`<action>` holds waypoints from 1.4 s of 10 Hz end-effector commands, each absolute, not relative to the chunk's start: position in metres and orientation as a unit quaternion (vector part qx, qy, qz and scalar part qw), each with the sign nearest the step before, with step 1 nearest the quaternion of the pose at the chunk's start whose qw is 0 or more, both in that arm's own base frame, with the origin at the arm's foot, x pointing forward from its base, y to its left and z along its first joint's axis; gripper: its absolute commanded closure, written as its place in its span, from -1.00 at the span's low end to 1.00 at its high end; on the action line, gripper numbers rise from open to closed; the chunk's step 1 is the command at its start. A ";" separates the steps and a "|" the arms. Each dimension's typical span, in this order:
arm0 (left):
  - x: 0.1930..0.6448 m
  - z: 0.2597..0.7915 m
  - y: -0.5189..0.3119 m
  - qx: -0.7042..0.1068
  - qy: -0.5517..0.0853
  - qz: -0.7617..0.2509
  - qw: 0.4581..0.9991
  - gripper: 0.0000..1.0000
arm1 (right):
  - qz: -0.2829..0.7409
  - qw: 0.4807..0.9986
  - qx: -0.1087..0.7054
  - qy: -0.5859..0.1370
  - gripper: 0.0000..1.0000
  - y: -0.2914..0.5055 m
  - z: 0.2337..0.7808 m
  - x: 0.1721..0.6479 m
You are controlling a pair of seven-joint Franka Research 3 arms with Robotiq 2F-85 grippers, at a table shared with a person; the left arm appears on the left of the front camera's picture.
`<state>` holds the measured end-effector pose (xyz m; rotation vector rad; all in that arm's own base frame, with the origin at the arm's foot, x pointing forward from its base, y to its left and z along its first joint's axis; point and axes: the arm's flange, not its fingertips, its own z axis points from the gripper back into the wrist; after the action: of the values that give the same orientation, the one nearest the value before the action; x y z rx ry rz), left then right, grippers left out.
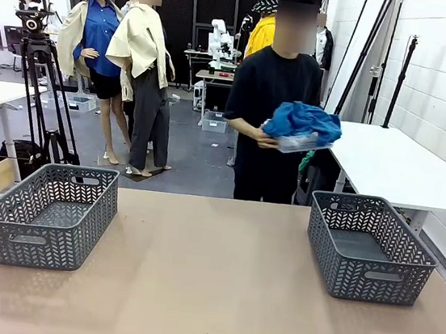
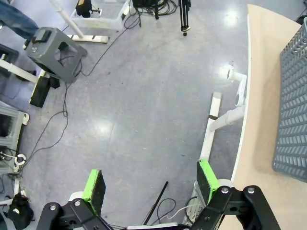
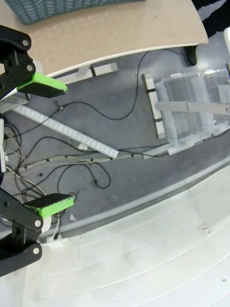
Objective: Sort the tops and bottoms.
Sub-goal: Lift clothes from the center of the table with your left hand.
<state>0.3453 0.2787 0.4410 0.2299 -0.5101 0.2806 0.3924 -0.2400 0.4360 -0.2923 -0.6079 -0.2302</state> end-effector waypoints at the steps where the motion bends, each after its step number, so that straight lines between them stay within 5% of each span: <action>1: 0.343 0.442 0.279 0.116 -0.248 0.134 0.952 -1.00 | -0.111 0.937 -0.142 -0.298 -1.00 -0.240 0.435 0.395; 14: 0.343 0.442 0.279 0.116 -0.248 0.134 0.952 -1.00 | -0.111 0.937 -0.142 -0.298 -1.00 -0.240 0.435 0.395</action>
<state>0.3453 0.2787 0.4410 0.2299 -0.5101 0.2805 0.3924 -0.2400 0.4360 -0.2914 -0.6082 -0.2303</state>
